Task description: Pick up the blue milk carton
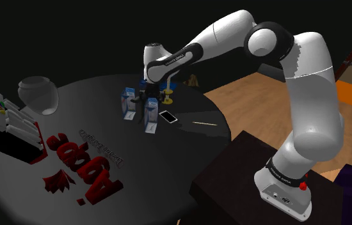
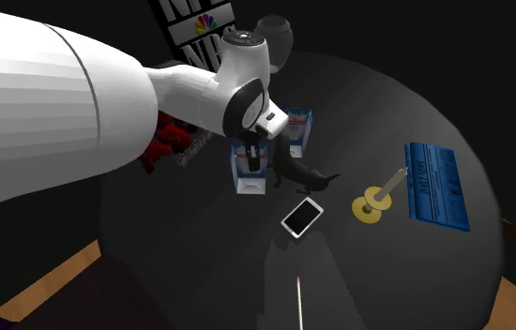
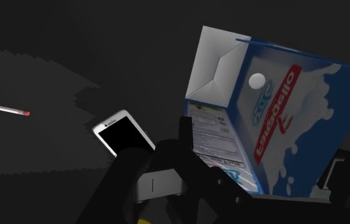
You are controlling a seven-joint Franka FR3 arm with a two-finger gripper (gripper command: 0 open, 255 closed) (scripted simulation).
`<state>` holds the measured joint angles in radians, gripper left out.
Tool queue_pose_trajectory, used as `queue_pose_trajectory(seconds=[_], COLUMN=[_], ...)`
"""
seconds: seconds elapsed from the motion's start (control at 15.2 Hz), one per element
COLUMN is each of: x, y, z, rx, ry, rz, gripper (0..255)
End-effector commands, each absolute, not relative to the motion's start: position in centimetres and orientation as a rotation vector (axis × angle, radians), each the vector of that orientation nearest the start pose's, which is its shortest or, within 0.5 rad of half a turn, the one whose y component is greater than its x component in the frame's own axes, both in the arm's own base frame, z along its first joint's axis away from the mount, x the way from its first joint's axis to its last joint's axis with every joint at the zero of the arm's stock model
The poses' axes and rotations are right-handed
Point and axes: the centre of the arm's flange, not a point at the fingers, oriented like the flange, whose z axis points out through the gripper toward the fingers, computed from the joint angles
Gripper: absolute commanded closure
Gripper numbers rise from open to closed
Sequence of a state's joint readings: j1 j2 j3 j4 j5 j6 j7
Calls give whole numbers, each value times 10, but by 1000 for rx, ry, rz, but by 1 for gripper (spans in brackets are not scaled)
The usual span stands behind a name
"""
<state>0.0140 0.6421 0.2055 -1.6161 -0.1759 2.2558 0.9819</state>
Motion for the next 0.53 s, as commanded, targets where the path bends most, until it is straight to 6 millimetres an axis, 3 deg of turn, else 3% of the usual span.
queue_pose_trajectory(seconds=[0.0, 0.33, 0.46], x=[682, 682, 682], y=[129, 129, 129], z=[269, 295, 296], rx=[-2958, -2958, -2958], ry=[1067, 1067, 1067], rz=[-33, -33, -33], gripper=[255, 255, 255])
